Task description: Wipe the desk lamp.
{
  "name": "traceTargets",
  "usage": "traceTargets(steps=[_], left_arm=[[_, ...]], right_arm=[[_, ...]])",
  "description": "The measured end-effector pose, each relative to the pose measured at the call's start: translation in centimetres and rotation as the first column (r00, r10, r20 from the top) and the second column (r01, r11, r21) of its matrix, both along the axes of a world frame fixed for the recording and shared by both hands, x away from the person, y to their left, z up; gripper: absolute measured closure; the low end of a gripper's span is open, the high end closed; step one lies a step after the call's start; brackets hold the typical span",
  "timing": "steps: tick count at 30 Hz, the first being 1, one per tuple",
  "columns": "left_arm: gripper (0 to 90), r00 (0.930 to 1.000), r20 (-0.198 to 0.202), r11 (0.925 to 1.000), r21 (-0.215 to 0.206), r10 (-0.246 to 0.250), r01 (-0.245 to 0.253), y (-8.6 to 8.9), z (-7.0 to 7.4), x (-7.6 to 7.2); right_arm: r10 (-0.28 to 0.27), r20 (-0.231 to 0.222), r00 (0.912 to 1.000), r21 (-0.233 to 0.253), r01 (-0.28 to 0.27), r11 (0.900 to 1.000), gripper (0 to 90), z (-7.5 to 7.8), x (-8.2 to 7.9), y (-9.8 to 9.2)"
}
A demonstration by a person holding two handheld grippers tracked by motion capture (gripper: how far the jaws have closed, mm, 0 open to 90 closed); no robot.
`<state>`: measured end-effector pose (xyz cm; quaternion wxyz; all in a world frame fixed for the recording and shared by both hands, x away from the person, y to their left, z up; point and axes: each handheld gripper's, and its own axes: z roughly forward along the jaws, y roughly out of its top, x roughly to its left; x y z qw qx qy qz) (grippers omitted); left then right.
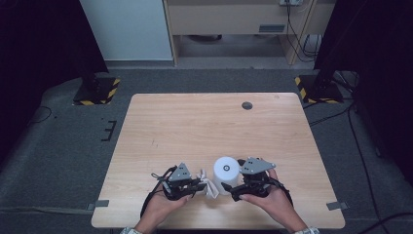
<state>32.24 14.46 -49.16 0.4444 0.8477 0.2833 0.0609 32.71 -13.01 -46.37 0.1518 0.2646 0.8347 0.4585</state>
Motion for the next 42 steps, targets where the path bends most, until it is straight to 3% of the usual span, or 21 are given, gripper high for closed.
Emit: traceTargets(steps=[9, 17, 20, 23, 28, 29, 30, 31, 32, 33, 34, 35, 36, 37, 40, 41, 42], left_arm=[[74.5, 0.9988, 0.004, 0.9988, 0.004, 0.048, -0.048, 1.3, 0.2, 0.4], [74.5, 0.9938, 0.019, 0.993, 0.042, 0.11, -0.111, 3.2, 0.2, 1.0], [74.4, 0.9862, 0.031, 0.9852, 0.049, 0.163, -0.164, 4.6, 0.8, 1.8], [74.3, 0.9822, 0.041, 0.9808, 0.059, 0.183, -0.186, 5.3, 1.2, 2.3], [74.0, 0.9695, 0.066, 0.9645, 0.106, 0.236, -0.242, 7.2, 2.7, 4.3], [74.0, 0.9695, 0.066, 0.9645, 0.106, 0.236, -0.242, 7.2, 2.7, 4.3], [74.0, 0.9651, 0.072, 0.9596, 0.112, 0.251, -0.258, 7.6, 3.2, 5.1], [74.0, 0.9651, 0.072, 0.9596, 0.112, 0.251, -0.258, 7.6, 3.2, 5.1], [73.9, 0.9607, 0.075, 0.954, 0.12, 0.267, -0.275, 8.0, 3.4, 5.8], [73.8, 0.9607, 0.075, 0.954, 0.12, 0.267, -0.275, 8.0, 3.4, 5.8], [73.8, 0.9556, 0.075, 0.9473, 0.13, 0.285, -0.293, 8.3, 3.4, 6.6], [73.6, 0.9556, 0.075, 0.9473, 0.13, 0.285, -0.293, 8.3, 3.4, 6.6], [73.6, 0.9509, 0.076, 0.9406, 0.143, 0.3, -0.308, 8.5, 3.3, 7.3], [73.4, 0.9509, 0.076, 0.9406, 0.143, 0.3, -0.308, 8.5, 3.3, 7.3], [73.0, 0.9405, 0.074, 0.9292, 0.147, 0.332, -0.339, 8.8, 2.9, 8.2], [72.9, 0.9405, 0.074, 0.9292, 0.147, 0.332, -0.339, 8.8, 2.9, 8.2], [72.7, 0.9346, 0.079, 0.9231, 0.148, 0.347, -0.355, 8.9, 2.7, 8.7]], right_arm=[[-0.004, -0.017, 0.9998, -0.019, 0.004, 1.0, 4.6, -0.8, -0.5, -1.4], [-0.048, -0.047, 0.9977, -0.062, 0.045, 0.997, 4.6, -2.4, -0.6, -4.2], [-0.097, -0.056, 0.9937, -0.095, 0.092, 0.991, 4.7, -3.4, -0.5, -5.8], [-0.132, -0.06, 0.9895, -0.096, 0.125, 0.987, 4.6, -3.7, -0.3, -6.6], [-0.197, -0.083, 0.977, -0.097, 0.188, 0.977, 3.9, -4.1, 0.3, -7.8], [-0.197, -0.083, 0.977, -0.097, 0.188, 0.977, 3.9, -4.1, 0.3, -7.8], [-0.227, -0.081, 0.9705, -0.119, 0.216, 0.969, 4.8, -4.3, 0.4, -7.9], [-0.227, -0.081, 0.9705, -0.119, 0.216, 0.969, 4.8, -4.3, 0.4, -7.9], [-0.248, -0.081, 0.9653, -0.122, 0.237, 0.964, 4.6, -4.4, 0.6, -8.1], [-0.248, -0.081, 0.9653, -0.122, 0.237, 0.964, 4.6, -4.4, 0.6, -8.1], [-0.262, -0.086, 0.9611, -0.121, 0.251, 0.96, 4.6, -4.4, 0.6, -8.4], [-0.262, -0.086, 0.9611, -0.121, 0.251, 0.96, 4.6, -4.4, 0.6, -8.4], [-0.283, -0.094, 0.9545, -0.126, 0.271, 0.954, 4.8, -4.6, 0.7, -8.5], [-0.283, -0.094, 0.9545, -0.126, 0.271, 0.954, 4.8, -4.6, 0.7, -8.5], [-0.295, -0.102, 0.9501, -0.128, 0.282, 0.951, 4.8, -4.7, 0.7, -8.7], [-0.295, -0.102, 0.9501, -0.128, 0.282, 0.951, 4.8, -4.7, 0.7, -8.7], [-0.298, -0.105, 0.9489, -0.125, 0.284, 0.951, 4.9, -4.7, 0.6, -8.7]])
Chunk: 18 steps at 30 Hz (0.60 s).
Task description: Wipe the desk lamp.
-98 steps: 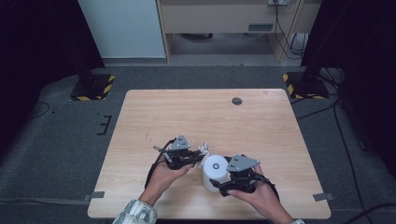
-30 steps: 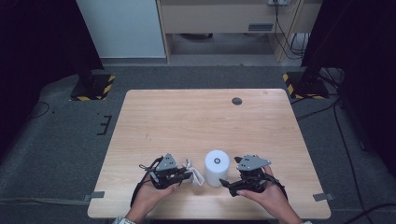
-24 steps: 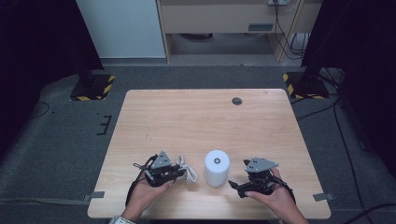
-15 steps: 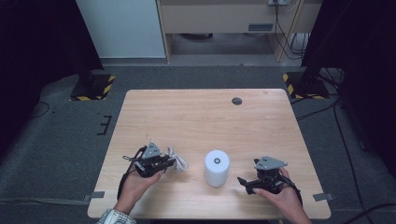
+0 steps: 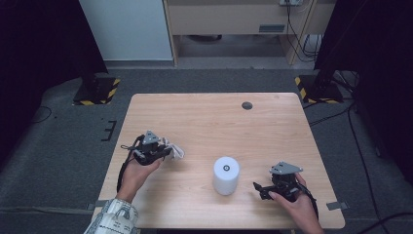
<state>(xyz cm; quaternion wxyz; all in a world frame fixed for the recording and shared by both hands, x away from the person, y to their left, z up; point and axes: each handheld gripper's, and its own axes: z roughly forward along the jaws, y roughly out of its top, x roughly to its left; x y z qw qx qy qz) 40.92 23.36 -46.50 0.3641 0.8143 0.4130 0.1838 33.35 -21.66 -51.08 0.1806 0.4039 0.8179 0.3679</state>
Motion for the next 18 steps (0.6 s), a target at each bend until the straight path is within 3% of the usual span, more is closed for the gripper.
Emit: traceTargets(steps=[8, 18], left_arm=[[72.1, 0.9971, -0.005, 0.9972, 0.001, 0.075, -0.075, 0.8, -0.9, 1.2], [71.7, 0.993, -0.015, 0.9931, 0.004, 0.117, -0.117, 1.4, -2.0, 1.6]], right_arm=[[0.001, -0.005, 1.0, -0.007, -0.002, 1.0, 4.9, -0.2, 0.0, 0.0], [0.0, -0.013, 0.9999, -0.008, 0.0, 1.0, 5.0, -0.2, 0.0, 0.1]])
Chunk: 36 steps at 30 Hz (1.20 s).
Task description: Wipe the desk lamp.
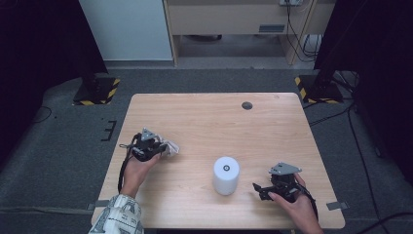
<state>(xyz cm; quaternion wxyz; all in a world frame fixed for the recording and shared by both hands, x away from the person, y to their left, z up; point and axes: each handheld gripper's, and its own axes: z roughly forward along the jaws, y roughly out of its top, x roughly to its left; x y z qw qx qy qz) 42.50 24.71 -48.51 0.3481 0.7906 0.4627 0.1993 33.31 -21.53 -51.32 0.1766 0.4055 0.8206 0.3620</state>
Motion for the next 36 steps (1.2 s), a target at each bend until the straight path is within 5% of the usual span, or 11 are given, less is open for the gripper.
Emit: traceTargets(steps=[19, 36], left_arm=[[68.7, 1.0, -0.001, 0.9999, 0.012, 0.007, -0.007, -0.3, -1.9, -0.3], [45.7, 1.0, 0.001, 0.999, 0.043, 0.008, -0.008, -1.3, -2.9, -0.6]], right_arm=[[0.007, -0.005, 1.0, -0.003, -0.007, 1.0, 5.0, -0.1, -0.1, 0.1], [0.008, -0.005, 1.0, -0.004, -0.008, 1.0, 5.0, -0.1, -0.1, 0.2]])
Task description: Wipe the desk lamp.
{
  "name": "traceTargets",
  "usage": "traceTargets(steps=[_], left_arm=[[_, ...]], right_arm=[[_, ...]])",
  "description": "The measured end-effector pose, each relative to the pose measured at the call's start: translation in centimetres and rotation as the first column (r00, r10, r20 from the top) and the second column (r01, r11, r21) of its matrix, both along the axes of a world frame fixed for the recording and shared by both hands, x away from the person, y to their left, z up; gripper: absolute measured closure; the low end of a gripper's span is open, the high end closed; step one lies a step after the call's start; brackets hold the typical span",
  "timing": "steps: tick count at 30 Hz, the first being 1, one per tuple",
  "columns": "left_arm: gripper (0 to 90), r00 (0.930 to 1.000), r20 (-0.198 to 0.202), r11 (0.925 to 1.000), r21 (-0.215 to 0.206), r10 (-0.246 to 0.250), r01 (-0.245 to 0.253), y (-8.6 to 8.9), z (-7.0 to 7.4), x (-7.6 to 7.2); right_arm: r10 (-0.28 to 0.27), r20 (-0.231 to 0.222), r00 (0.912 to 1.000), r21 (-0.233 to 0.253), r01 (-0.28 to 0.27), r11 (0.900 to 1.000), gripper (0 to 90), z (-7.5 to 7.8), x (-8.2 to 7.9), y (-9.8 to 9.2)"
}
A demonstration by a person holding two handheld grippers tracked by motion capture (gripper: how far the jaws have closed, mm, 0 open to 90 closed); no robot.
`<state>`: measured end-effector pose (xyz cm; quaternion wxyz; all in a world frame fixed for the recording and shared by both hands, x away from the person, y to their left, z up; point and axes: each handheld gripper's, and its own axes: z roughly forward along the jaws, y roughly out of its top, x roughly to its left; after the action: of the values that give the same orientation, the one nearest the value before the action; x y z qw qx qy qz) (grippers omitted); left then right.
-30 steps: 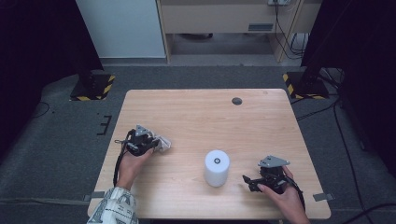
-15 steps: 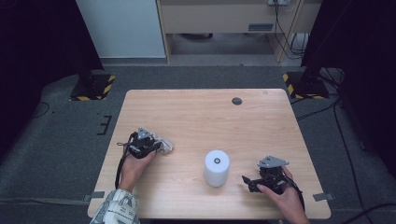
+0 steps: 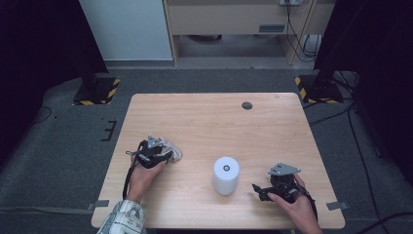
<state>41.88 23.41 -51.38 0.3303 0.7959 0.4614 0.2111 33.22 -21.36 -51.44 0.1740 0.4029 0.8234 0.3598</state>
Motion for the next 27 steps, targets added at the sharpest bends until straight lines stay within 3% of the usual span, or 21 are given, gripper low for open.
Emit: traceTargets(steps=[6, 13, 19, 22, 27], left_arm=[[31.4, 0.9998, -0.019, 1.0, 0.006, 0.006, -0.006, -0.1, -0.3, 0.1], [21.4, 0.9993, -0.029, 0.9997, -0.008, 0.024, -0.024, 0.1, -0.3, 0.1], [10.9, 0.9997, -0.004, 0.9995, -0.021, 0.026, -0.026, 0.1, 0.1, -0.2], [6.3, 0.9993, 0.025, 0.9985, -0.047, 0.029, -0.028, 0.0, 0.7, -0.5], [3.0, 0.9995, 0.03, 0.9983, -0.057, 0.01, -0.008, 0.0, 1.1, -0.9]], right_arm=[[0.002, -0.004, 1.0, 0.0, -0.002, 1.0, 5.0, 0.1, 0.0, -0.1], [0.0, 0.0, 1.0, 0.001, 0.0, 1.0, 5.0, 0.1, 0.0, -0.1], [0.0, 0.002, 1.0, 0.0, 0.0, 1.0, 5.0, 0.0, 0.0, -0.1], [0.002, 0.0, 1.0, -0.001, -0.002, 1.0, 4.9, 0.0, 0.0, 0.0], [0.0, 0.001, 1.0, -0.002, 0.0, 1.0, 4.9, 0.0, 0.0, 0.0]])
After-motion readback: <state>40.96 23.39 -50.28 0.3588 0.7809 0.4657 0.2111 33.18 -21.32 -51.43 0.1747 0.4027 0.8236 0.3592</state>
